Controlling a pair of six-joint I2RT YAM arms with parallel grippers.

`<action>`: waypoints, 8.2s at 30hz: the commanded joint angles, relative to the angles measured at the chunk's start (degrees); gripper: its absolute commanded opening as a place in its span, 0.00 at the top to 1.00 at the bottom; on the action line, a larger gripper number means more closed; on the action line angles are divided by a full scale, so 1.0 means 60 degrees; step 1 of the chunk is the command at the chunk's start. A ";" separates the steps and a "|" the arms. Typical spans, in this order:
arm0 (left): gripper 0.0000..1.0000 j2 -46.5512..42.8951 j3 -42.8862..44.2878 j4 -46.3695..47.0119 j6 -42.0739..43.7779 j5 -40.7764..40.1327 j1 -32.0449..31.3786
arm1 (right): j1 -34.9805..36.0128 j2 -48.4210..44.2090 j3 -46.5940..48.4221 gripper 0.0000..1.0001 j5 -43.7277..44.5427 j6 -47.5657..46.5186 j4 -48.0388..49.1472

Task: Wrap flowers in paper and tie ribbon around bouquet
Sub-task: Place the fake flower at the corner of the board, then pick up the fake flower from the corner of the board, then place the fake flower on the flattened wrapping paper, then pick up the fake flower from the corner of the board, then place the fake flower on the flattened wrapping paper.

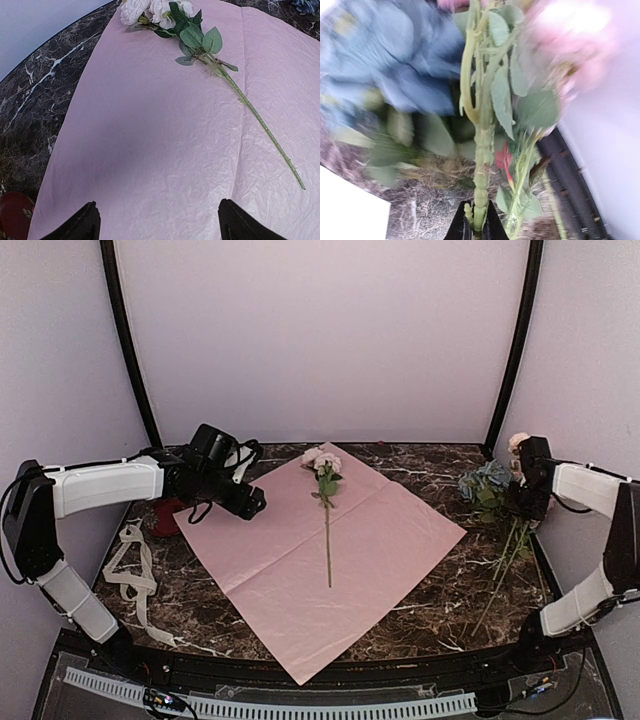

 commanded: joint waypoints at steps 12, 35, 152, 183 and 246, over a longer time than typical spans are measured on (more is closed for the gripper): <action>0.16 -0.0429 -0.0083 0.0352 0.0189 0.0470 0.0053 | 0.0776 -0.3610 0.0291 1.00 0.0862 -0.0715 0.1269; 0.17 -0.0365 0.0110 0.0080 0.0121 0.0517 0.0053 | 0.0769 -0.1329 -0.0972 0.68 -0.2179 -0.0620 0.0013; 0.17 -0.0723 0.0021 0.0220 -0.0147 0.0947 0.0503 | -0.1736 -0.0401 -0.1137 0.36 -0.1806 -0.0495 -0.0814; 0.17 -0.0777 0.0056 0.0183 -0.0114 0.1058 0.0497 | -0.1782 0.0600 -0.1066 0.64 -0.3839 -0.0944 -0.0798; 0.17 -0.0947 0.0025 0.0185 -0.0043 0.0913 0.0514 | 0.8494 0.4664 0.2594 1.00 -0.3126 0.3416 0.7639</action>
